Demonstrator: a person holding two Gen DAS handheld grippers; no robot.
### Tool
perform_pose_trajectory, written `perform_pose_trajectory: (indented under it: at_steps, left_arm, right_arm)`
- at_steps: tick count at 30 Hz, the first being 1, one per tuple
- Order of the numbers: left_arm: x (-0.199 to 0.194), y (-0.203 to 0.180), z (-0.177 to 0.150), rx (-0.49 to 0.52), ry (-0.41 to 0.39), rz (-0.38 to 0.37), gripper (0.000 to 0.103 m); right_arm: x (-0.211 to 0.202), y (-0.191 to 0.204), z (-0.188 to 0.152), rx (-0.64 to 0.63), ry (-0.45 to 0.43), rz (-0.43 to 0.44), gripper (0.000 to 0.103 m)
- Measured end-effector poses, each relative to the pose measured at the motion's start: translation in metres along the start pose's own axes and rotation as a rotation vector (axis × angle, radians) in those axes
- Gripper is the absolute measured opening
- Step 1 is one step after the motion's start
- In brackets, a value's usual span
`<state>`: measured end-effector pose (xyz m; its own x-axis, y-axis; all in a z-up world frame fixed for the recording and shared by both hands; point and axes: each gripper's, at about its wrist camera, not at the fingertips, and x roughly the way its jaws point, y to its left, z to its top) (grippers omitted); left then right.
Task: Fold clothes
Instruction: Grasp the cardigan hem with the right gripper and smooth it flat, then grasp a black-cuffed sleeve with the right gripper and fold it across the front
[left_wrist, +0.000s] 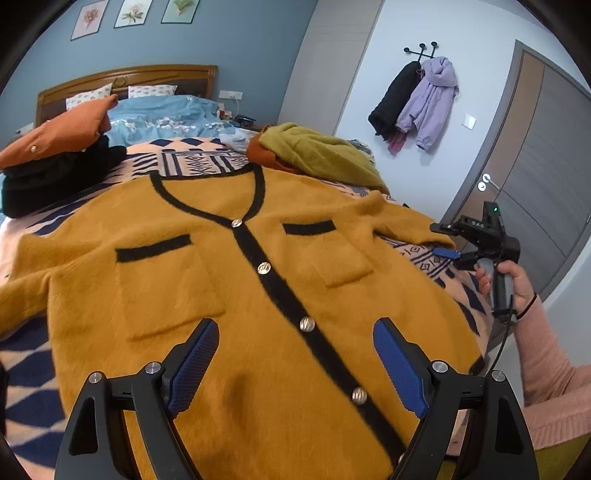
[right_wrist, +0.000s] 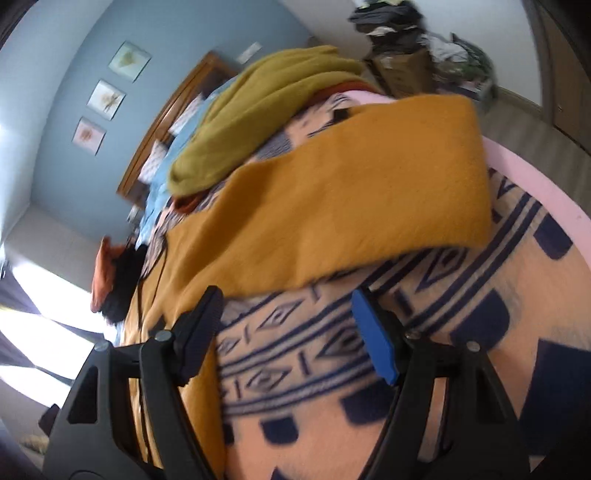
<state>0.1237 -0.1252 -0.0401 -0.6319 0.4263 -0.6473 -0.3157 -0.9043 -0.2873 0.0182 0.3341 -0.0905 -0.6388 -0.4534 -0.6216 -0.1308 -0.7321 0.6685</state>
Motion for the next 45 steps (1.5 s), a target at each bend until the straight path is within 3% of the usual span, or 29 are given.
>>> perform_pose_trajectory:
  at_steps: [9,10,12,14,19,23,26,31,37,40,43,45]
  left_arm:
    - [0.028,0.001,0.026,0.005,0.043,-0.036,0.087]
    - [0.031,0.001,0.029,0.008,0.05,-0.038,0.087]
    - [0.036,-0.001,0.034,0.017,0.062,-0.034,0.087]
    - [0.039,-0.003,0.037,0.029,0.071,-0.03,0.087]
    - [0.047,-0.005,0.054,0.043,0.082,-0.057,0.087]
    - [0.059,-0.004,0.07,0.027,0.084,-0.104,0.087]
    - [0.075,-0.003,0.078,0.005,0.098,-0.153,0.087]
    - [0.093,0.0,0.075,-0.032,0.125,-0.186,0.087]
    - [0.071,0.026,0.068,-0.096,0.073,-0.157,0.087]
    - [0.059,0.043,0.062,-0.123,0.057,-0.117,0.087]
    - [0.05,0.058,0.055,-0.141,0.055,-0.068,0.087]
    - [0.047,0.066,0.053,-0.155,0.054,-0.062,0.087]
  right_arm:
    - [0.002,-0.021,0.027,0.185,-0.224,-0.027,0.07]
    - [0.004,-0.022,0.033,0.186,-0.226,-0.026,0.065]
    - [0.008,-0.024,0.045,0.185,-0.229,-0.025,0.017]
    - [0.006,-0.021,0.056,0.159,-0.244,-0.055,0.011]
    - [-0.033,0.018,0.08,-0.015,-0.351,-0.076,0.01]
    - [-0.057,0.086,0.091,-0.276,-0.418,-0.102,0.009]
    - [-0.055,0.14,0.092,-0.442,-0.416,-0.079,0.009]
    - [-0.026,0.223,0.067,-0.702,-0.369,-0.037,0.01]
    - [0.054,0.299,-0.011,-1.011,-0.184,0.023,0.01]
    - [0.1,0.311,-0.063,-1.122,-0.057,0.057,0.01]
    - [0.143,0.307,-0.099,-1.154,0.107,0.067,0.014]
    - [0.159,0.295,-0.114,-1.134,0.23,0.083,0.032]
